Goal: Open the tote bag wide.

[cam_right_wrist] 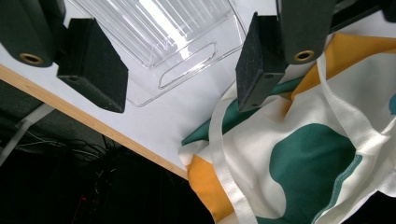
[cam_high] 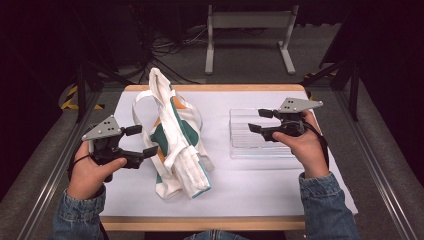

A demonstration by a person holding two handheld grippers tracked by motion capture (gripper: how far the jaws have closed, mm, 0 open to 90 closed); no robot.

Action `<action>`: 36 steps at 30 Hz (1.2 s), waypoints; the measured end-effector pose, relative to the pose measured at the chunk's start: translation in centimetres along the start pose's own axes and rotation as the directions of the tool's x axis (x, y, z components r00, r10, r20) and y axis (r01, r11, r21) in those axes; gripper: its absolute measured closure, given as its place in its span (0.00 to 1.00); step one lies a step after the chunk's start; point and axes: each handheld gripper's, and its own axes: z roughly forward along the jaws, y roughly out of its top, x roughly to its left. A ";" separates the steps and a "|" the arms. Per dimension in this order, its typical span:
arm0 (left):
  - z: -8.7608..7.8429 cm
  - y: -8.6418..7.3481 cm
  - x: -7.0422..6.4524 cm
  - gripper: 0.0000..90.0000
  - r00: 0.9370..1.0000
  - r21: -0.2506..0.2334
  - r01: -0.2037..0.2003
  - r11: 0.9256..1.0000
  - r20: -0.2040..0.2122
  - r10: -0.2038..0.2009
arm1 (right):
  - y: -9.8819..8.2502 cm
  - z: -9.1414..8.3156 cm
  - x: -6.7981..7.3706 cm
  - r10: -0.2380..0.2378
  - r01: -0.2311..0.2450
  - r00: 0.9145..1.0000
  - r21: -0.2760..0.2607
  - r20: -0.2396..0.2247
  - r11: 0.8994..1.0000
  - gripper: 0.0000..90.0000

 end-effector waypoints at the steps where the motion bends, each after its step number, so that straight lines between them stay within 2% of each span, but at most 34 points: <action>1: 0.0 0.0 0.0 0.14 1.000 0.000 0.000 1.000 0.000 0.000 | 0.0 0.0 0.0 0.002 -0.002 1.000 0.002 -0.001 1.000 0.38; 6: 0.5 0.3 -0.7 0.14 0.996 -0.015 -0.010 1.000 0.093 0.012 | 0.0 0.2 0.1 0.004 -0.004 1.000 0.005 -0.005 1.000 0.38; 16: 2.2 0.3 -1.7 0.15 0.991 0.032 -0.032 0.999 0.135 0.027 | -0.1 0.3 0.3 0.005 -0.005 1.000 0.013 -0.007 1.000 0.37; 23: 3.2 0.3 -2.4 0.16 0.991 0.064 -0.047 0.997 0.131 0.038 | -0.2 0.5 0.4 -0.001 0.002 1.000 0.022 -0.011 1.000 0.37; 29: 3.7 0.2 -2.5 0.16 0.992 0.077 -0.056 0.995 0.120 0.046 | -0.2 0.7 0.5 -0.003 0.003 1.000 0.026 -0.013 1.000 0.37; 33: 4.2 0.1 -2.7 0.16 0.993 0.105 -0.063 0.993 0.110 0.051 | -0.3 0.8 0.5 -0.004 0.005 1.000 0.028 -0.011 1.000 0.36; 36: 4.5 0.0 -2.7 0.16 0.995 0.126 -0.072 0.989 0.084 0.062 | -0.3 0.8 0.4 -0.001 0.001 1.000 0.031 -0.008 1.000 0.35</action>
